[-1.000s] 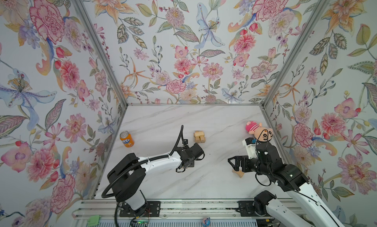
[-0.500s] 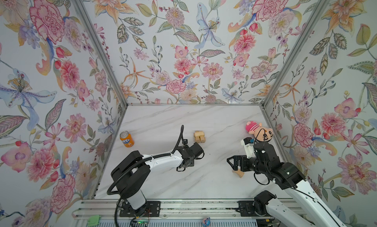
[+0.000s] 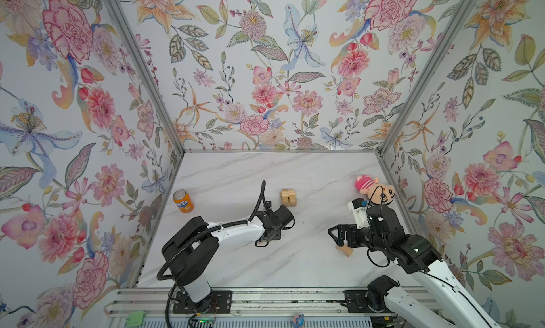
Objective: Build the wood block tower
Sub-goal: 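Close the left gripper on the upright wooden block, then lift the block with the left gripper and carry it to the structure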
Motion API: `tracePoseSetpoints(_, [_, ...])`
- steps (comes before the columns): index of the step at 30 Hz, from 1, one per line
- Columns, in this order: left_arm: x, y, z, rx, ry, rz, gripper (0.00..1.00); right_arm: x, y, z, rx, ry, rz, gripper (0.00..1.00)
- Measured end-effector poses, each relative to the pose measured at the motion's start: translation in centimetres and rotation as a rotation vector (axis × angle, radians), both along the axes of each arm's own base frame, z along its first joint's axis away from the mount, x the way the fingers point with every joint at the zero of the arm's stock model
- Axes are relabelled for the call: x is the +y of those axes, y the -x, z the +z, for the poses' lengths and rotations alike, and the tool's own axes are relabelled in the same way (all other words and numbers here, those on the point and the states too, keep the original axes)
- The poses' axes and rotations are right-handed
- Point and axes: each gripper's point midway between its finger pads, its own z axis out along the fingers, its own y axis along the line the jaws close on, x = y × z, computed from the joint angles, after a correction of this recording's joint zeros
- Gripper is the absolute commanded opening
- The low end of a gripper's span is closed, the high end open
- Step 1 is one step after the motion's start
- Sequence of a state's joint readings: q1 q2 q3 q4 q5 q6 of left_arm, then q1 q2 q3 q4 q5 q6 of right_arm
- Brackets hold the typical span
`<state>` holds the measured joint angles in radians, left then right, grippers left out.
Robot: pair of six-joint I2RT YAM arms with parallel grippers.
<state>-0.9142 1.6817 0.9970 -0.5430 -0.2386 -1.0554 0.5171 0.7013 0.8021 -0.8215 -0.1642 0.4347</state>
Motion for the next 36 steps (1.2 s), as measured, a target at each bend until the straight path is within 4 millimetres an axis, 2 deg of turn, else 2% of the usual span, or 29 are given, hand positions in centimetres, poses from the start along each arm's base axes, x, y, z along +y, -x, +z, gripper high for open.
tracePoseSetpoints(3, [-0.1,0.0,-0.1,0.002,-0.002,-0.004,0.32,0.0,0.0,0.0,0.000,0.000,-0.001,0.99])
tracePoseSetpoints(10, [-0.1,-0.1,-0.2,0.000,-0.002,-0.003,0.32,0.0,0.0,0.0,-0.001,0.000,-0.001,0.99])
tracePoseSetpoints(13, [-0.1,-0.1,-0.2,0.000,-0.001,-0.003,0.27,0.0,-0.1,0.0,-0.003,0.001,-0.003,0.99])
tracePoseSetpoints(20, [-0.2,-0.1,0.0,0.006,-0.008,-0.004,0.27,-0.2,-0.2,0.1,-0.011,0.006,-0.011,0.99])
tracePoseSetpoints(23, [-0.7,-0.5,0.9,0.002,-0.009,-0.011,0.27,-0.2,-0.2,0.1,-0.014,0.006,-0.012,0.99])
tracePoseSetpoints(30, [-2.7,-2.5,4.9,-0.050,0.034,-0.027,0.27,-0.3,-0.2,-0.2,-0.010,0.007,-0.021,0.99])
tracePoseSetpoints(36, [-3.1,-4.9,7.0,-0.075,0.046,-0.016,0.26,-0.3,-0.5,-0.1,-0.018,0.006,-0.025,0.99])
